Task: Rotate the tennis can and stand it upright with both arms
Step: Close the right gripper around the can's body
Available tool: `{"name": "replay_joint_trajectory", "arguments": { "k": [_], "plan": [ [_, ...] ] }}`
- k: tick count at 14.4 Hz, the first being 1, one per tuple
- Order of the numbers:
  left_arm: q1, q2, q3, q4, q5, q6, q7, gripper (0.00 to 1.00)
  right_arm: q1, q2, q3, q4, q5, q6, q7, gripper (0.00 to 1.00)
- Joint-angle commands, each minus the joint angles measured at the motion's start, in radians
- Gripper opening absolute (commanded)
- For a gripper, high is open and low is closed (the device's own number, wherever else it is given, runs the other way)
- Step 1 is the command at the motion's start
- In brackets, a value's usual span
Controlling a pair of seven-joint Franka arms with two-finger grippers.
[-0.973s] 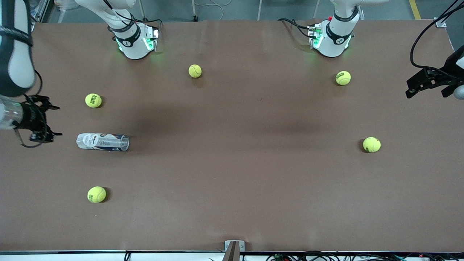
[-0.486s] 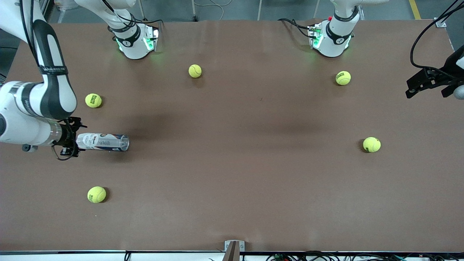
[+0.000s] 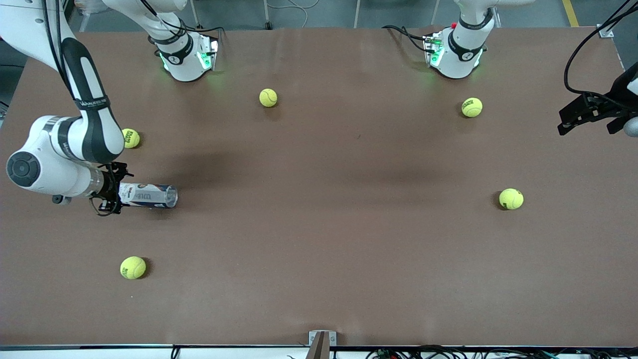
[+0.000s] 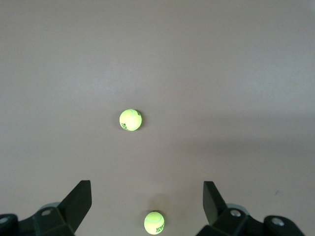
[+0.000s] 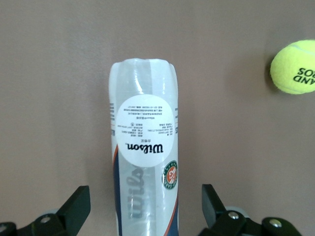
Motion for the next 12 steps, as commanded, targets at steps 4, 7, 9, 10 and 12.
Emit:
{"name": "replay_joint_trajectory", "arguments": {
  "k": [4, 7, 9, 10, 12],
  "plan": [
    [0.003, 0.005, 0.001, 0.014, -0.011, -0.007, 0.015, 1.00, 0.002, 0.034, 0.004, -0.065, 0.012, 0.134, 0.032, 0.99],
    [0.003, 0.005, 0.001, 0.014, -0.011, -0.007, 0.015, 1.00, 0.004, 0.054, 0.004, -0.096, 0.012, 0.203, 0.032, 0.99],
    [0.003, 0.005, 0.001, 0.014, -0.011, -0.007, 0.015, 1.00, 0.004, 0.070, 0.006, -0.105, 0.011, 0.232, 0.032, 1.00],
    [0.003, 0.005, 0.001, 0.014, -0.011, -0.007, 0.015, 1.00, 0.004, 0.079, 0.004, -0.105, 0.011, 0.246, 0.032, 1.00],
    [0.003, 0.005, 0.001, 0.013, -0.011, -0.007, 0.015, 1.00, 0.004, 0.090, 0.004, -0.105, 0.011, 0.257, 0.032, 0.99]
  ]
}}
